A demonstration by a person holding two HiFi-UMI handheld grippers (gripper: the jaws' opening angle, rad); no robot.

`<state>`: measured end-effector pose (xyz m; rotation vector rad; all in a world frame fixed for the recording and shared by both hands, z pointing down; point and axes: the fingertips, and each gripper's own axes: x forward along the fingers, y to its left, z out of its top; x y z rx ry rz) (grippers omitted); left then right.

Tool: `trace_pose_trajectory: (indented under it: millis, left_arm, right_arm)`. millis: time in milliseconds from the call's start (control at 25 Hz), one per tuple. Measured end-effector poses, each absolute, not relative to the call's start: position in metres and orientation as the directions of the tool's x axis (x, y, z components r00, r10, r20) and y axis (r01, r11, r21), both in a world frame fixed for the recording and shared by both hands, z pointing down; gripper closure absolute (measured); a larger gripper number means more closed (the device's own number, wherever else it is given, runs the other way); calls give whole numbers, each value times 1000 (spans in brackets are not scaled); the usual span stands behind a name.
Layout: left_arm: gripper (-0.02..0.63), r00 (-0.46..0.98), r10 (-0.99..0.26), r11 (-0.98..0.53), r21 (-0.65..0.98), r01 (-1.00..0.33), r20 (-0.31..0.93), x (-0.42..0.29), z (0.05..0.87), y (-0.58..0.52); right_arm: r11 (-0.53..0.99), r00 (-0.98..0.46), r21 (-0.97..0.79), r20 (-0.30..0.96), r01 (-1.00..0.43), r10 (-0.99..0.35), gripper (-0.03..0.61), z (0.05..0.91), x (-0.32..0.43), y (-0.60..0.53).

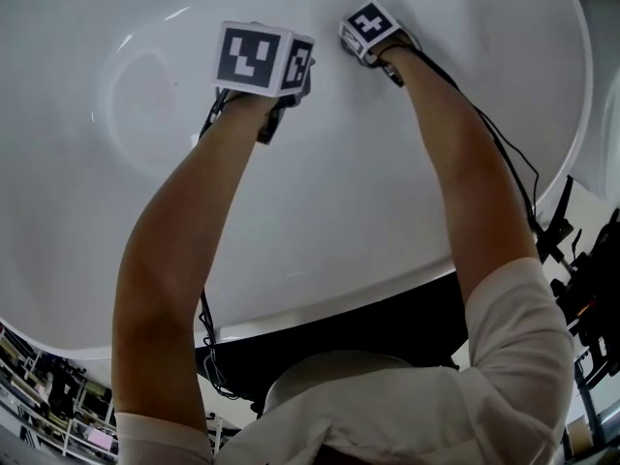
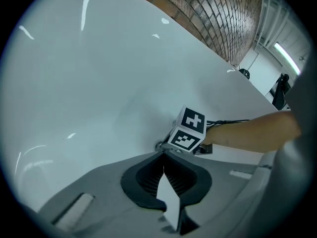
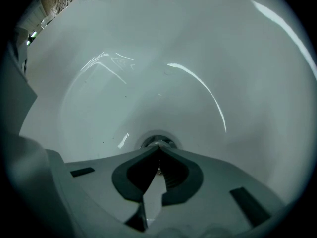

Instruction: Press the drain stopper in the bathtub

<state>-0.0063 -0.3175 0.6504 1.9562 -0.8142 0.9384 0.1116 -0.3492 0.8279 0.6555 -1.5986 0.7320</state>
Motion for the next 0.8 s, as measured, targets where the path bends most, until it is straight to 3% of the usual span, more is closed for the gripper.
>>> trace_pose_trajectory:
  millis: [520, 800]
  left_arm:
    - [606, 558, -150, -430, 455, -780, 816, -8, 675, -288]
    - [606, 564, -149, -406, 470, -784, 813, -9, 679, -282]
  right_arm:
    - [613, -131, -111, 991, -782, 13, 560, 825, 85, -345]
    - [594, -133, -114, 991, -797, 12, 561, 831, 108, -350]
